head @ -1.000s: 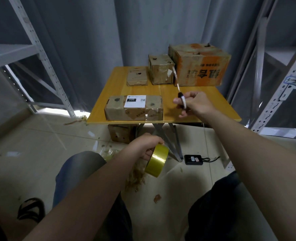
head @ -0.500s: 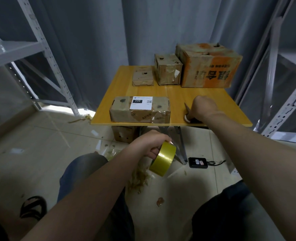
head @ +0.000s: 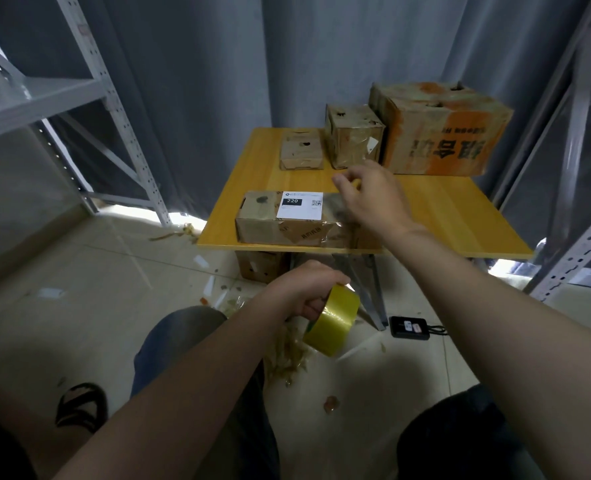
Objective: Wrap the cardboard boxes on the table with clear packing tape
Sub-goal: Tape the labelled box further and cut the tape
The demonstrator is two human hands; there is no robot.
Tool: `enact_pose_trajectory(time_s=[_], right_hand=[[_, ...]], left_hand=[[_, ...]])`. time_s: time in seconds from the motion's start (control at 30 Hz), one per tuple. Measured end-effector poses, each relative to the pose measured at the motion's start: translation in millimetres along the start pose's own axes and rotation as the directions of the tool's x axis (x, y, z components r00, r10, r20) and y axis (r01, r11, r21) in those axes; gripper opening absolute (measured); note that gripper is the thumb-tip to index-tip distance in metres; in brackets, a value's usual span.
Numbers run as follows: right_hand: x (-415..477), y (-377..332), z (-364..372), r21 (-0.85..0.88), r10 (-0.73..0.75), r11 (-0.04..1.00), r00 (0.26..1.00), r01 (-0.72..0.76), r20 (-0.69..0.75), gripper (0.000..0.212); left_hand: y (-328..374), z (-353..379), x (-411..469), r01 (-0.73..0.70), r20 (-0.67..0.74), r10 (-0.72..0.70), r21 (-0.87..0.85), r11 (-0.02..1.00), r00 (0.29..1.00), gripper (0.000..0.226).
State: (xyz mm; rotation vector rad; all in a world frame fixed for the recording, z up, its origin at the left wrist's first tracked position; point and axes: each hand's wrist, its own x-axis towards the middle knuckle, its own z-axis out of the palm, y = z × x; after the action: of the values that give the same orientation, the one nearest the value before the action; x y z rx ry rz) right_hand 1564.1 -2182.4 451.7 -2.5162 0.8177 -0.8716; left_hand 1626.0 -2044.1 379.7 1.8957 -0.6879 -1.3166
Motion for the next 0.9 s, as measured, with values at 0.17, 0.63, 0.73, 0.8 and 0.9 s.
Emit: enact_pose_trajectory(time_s=[0.17, 0.63, 0.73, 0.8, 0.9], right_hand=[[-10, 6, 38, -0.117, -0.142, 0.979, 0.968, 0.168, 0.206, 0.063], [-16, 20, 28, 0.085, -0.149, 0.986, 0.987, 0.143, 0.063, 0.06], [-13, 3, 1, 0.429, -0.053, 0.9, 0.997, 0.073, -0.059, 0.044], [-13, -6, -20, 0.57, -0.028, 0.822, 0.999, 0.005, 0.031, 0.038], [-15, -11, -42, 0.596, -0.098, 0.803, 0.985, -0.006, 0.141, 0.04]], left_hand=[[-2, -3, -7, 0.0, -0.006, 0.0, -0.023, 1.0, 1.0, 0.021], [20, -18, -50, -0.23, -0.047, 0.226, -0.12, 0.966, 0.973, 0.02], [34, -26, -65, -0.333, -0.099, 0.32, -0.165, 0.928, 0.942, 0.016], [47, -30, -74, -0.404, -0.168, 0.376, -0.185, 0.896, 0.911, 0.016], [63, -35, -83, -0.529, -0.27, 0.481, -0.149, 0.835, 0.834, 0.011]])
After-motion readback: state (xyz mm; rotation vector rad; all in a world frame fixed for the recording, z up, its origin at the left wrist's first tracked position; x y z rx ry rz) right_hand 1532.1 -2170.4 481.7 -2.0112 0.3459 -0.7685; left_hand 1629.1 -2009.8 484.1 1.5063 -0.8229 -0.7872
